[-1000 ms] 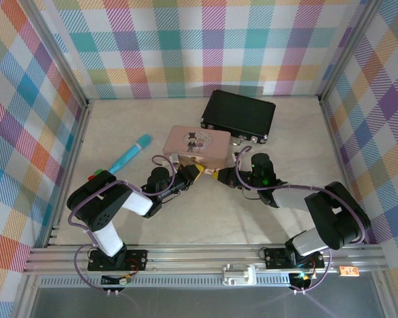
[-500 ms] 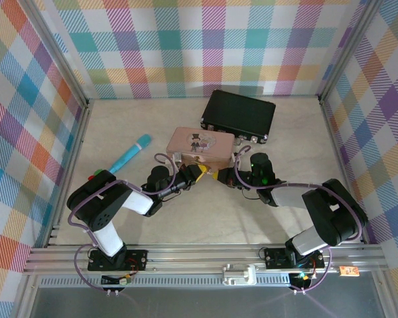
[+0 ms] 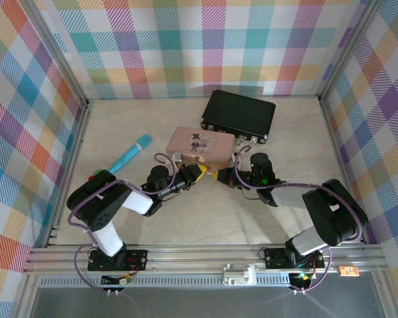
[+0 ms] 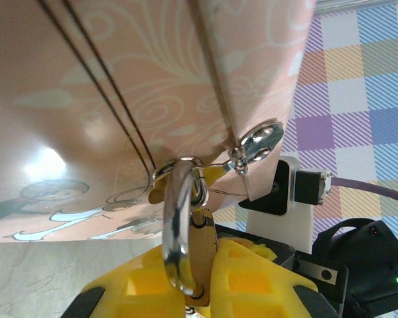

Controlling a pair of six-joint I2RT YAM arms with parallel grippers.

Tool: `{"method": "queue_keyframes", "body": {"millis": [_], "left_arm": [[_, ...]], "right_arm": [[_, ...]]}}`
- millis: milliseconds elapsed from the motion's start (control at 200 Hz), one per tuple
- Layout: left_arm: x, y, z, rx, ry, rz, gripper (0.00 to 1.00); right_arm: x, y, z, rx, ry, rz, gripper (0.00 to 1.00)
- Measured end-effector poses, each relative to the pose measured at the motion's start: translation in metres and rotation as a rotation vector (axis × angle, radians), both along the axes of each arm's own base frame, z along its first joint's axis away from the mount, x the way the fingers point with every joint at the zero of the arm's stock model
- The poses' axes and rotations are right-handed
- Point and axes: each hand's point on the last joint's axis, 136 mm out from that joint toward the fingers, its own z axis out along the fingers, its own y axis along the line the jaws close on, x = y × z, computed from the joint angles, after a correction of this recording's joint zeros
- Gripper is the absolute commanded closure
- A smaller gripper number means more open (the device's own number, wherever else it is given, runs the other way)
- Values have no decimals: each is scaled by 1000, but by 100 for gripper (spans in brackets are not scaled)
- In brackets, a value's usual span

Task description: Unlock the padlock with the key

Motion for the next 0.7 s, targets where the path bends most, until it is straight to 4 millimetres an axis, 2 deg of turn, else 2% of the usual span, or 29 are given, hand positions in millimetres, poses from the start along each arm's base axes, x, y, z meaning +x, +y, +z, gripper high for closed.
{"method": "queue_keyframes", "body": {"millis": [700], "left_arm": [[-1, -4, -1, 16, -46, -40, 100]], "right_arm": [[-1, 0, 3, 6, 3, -3, 100]]}}
